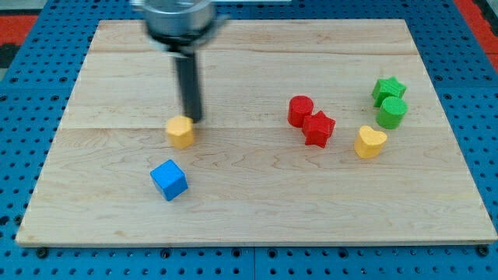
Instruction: Drag the yellow hexagon towards the bottom left of the board
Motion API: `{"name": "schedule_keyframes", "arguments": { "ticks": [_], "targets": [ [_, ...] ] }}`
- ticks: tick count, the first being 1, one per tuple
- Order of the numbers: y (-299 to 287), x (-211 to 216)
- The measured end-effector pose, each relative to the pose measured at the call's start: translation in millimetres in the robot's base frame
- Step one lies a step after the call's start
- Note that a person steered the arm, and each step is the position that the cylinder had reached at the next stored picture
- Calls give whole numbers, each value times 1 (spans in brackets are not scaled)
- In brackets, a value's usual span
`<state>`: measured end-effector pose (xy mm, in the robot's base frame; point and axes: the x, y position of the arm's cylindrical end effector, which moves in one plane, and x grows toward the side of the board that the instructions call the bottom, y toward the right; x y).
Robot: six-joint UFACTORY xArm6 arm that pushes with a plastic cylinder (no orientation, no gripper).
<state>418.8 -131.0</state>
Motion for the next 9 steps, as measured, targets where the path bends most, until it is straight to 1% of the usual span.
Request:
{"name": "schedule_keyframes", "arguments": {
  "ticks": [1, 2, 3, 4, 5, 6, 7, 8, 9],
  "targets": [
    [-25, 18],
    [-1, -23],
    [26, -6],
    [-11, 58],
    [-51, 84],
    [-16, 46],
    [15, 76],
    [-16, 96],
    [-29, 121]
  ]
}}
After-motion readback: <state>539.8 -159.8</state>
